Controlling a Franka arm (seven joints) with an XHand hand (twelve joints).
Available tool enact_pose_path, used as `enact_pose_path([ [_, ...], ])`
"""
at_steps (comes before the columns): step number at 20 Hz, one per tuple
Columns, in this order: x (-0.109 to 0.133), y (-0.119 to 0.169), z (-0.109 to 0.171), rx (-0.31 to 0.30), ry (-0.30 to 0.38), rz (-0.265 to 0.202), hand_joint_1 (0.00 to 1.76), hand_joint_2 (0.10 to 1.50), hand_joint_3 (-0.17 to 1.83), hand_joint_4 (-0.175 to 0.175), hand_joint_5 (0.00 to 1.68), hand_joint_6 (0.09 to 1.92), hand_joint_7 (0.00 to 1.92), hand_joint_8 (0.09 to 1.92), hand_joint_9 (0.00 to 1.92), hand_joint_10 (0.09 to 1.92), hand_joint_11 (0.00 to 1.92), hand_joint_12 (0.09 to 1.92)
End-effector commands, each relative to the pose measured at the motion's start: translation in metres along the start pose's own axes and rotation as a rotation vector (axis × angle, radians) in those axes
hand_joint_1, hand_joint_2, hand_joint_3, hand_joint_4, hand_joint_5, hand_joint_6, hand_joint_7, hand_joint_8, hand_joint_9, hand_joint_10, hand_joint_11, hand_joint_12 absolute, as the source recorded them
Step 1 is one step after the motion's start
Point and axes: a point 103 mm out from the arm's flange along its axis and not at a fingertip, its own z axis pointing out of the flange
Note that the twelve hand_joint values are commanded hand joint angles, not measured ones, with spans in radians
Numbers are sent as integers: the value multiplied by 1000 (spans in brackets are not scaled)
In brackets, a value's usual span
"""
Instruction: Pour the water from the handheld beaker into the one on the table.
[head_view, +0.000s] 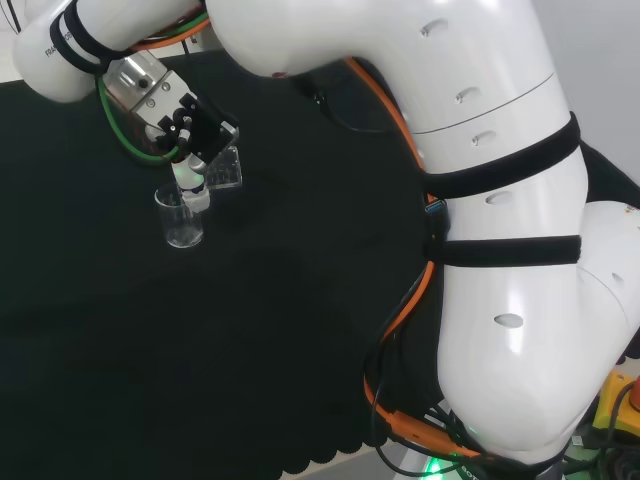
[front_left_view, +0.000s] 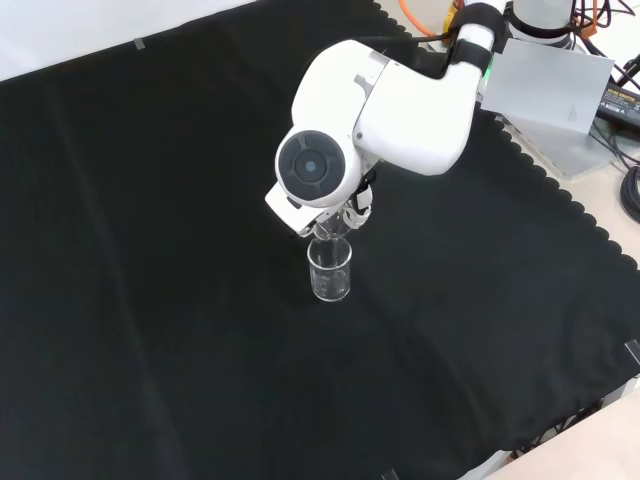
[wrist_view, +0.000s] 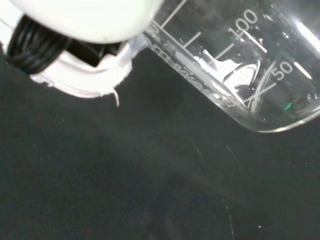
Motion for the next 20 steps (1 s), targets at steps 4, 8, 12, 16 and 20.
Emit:
enact_pose_path([
  [4,-2,-1,-2,7,-12,12,1191,634,641,-43,1375,478,1731,273,1541,559,1429,768],
  [8,3,-3,-6,16,-28,14,1191,635,641,-41,1374,480,1731,275,1541,559,1429,768],
  [12,1,-2,-6,20,-42,12,1190,635,641,-40,1373,482,1730,277,1541,559,1430,768],
  [16,8,-4,-11,19,-54,15,1190,636,641,-39,1372,485,1729,279,1542,560,1430,768],
  [20,3,-4,-12,21,-57,14,1190,636,641,-39,1371,486,1728,281,1542,561,1430,768],
])
